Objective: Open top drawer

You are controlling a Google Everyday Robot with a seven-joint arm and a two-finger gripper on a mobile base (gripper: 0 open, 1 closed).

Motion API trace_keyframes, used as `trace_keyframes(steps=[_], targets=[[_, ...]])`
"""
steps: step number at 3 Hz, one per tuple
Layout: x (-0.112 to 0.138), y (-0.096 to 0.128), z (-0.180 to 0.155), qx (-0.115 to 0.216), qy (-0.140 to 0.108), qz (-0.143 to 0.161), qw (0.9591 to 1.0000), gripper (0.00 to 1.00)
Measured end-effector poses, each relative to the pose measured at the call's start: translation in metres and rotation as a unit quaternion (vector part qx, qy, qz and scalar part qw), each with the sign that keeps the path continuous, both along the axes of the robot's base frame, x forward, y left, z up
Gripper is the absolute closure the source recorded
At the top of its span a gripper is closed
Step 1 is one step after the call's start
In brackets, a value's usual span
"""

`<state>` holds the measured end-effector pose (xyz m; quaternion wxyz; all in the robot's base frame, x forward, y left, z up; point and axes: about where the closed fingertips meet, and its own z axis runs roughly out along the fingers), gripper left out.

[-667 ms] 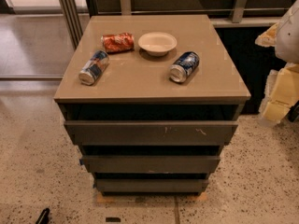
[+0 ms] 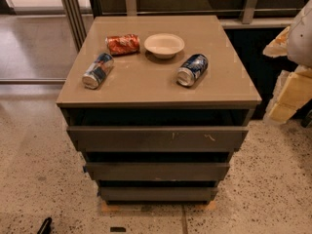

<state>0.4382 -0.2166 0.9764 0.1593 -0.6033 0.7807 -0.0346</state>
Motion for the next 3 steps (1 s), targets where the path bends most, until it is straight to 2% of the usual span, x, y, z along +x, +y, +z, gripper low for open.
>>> trace_keyframes(steps=[3], targets=[[0.0, 0.0, 0.0, 0.0, 0.0, 0.0, 1.0, 0.89]])
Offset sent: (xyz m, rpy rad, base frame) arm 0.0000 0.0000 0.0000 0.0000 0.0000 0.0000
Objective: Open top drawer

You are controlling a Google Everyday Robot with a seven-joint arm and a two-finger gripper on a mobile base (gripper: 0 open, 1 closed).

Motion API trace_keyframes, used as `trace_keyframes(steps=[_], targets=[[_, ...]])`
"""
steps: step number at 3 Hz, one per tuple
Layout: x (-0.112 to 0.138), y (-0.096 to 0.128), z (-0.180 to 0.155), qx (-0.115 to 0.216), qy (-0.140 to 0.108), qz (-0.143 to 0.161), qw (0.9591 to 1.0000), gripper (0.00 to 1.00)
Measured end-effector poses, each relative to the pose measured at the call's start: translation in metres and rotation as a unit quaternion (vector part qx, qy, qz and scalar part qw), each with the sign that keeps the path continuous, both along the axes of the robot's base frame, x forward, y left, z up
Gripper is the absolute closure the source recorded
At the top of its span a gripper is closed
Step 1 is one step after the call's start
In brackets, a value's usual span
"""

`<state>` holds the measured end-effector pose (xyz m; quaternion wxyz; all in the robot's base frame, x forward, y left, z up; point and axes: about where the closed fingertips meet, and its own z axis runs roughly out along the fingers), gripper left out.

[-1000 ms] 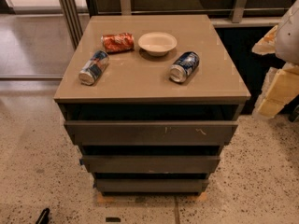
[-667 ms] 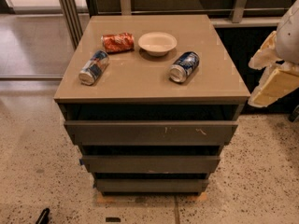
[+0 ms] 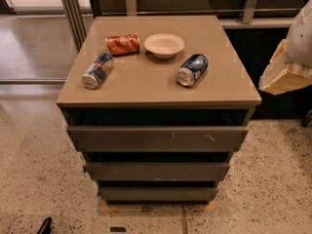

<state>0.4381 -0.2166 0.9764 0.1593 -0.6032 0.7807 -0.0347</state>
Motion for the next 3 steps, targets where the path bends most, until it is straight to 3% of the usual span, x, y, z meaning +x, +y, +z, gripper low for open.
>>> trace_keyframes(steps=[1, 2, 3], targets=[[-0.003, 0.0, -0.001, 0.001, -0.01, -0.015, 0.9998, 1.0], [-0.01, 0.004, -0.041, 0.062, 0.007, -0.082, 0.9947, 1.0], [-0.021, 0.025, -0.104, 0.17, 0.05, -0.179, 0.9678, 1.0]])
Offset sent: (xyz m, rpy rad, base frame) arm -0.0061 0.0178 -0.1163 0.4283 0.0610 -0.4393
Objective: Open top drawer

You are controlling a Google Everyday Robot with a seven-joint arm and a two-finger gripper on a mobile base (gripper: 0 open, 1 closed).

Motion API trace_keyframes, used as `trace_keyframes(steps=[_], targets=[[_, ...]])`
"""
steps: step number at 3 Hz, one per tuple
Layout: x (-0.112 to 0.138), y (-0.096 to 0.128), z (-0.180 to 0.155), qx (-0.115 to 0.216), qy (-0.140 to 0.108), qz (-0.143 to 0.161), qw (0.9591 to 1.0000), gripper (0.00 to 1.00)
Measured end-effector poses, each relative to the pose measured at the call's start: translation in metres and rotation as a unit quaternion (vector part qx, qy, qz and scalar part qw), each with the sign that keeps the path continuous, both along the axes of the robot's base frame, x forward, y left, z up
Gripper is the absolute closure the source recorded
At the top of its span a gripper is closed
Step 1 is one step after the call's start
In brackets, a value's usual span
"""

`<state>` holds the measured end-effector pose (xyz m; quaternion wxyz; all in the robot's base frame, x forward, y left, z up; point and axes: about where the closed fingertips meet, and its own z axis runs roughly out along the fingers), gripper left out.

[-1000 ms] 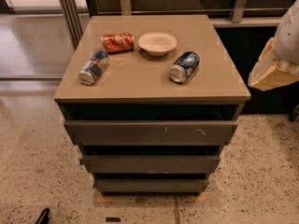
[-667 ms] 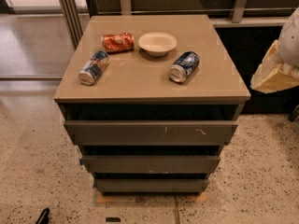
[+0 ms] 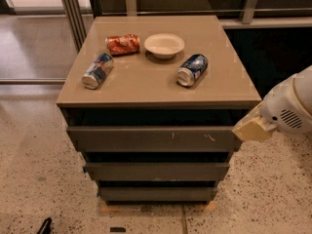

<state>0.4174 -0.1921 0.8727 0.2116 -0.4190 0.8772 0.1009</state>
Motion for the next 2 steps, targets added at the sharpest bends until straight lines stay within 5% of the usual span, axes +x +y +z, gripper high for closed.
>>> trace_keyframes(steps=[1, 2], targets=[[0.006, 0.025, -0.058, 0.115, 0.021, -0.052, 0.9918, 1.0], [0.035, 0.051, -0.072, 0.2, 0.004, -0.061, 0.978, 1.0]])
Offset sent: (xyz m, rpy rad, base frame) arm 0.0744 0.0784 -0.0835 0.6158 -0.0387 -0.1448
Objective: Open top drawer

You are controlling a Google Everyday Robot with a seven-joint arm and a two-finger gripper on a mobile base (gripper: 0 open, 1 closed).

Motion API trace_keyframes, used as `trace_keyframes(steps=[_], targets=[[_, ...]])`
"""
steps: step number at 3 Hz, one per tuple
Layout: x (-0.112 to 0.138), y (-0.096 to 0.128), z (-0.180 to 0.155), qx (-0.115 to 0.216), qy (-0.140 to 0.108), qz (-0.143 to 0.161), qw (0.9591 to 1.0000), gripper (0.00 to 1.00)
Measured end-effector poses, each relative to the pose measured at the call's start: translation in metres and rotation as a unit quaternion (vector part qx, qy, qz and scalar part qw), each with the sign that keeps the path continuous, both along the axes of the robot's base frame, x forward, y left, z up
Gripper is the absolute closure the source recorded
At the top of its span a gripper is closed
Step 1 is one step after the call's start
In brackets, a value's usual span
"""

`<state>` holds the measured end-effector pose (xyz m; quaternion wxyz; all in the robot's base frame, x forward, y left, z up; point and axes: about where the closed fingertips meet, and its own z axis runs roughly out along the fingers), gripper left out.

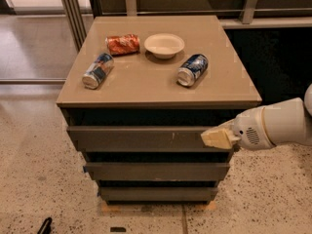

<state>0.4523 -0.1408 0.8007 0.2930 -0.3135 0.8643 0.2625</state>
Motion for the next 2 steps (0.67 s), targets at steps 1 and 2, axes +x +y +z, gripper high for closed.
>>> trace_keyframes(steps=[1, 2], targets=[[0.002, 0.004, 0.001, 0.008, -0.001, -0.002, 1.0, 1.0], [-0.02, 0.019, 0.002, 0.013, 0.01, -0.049, 0.9987, 1.0]])
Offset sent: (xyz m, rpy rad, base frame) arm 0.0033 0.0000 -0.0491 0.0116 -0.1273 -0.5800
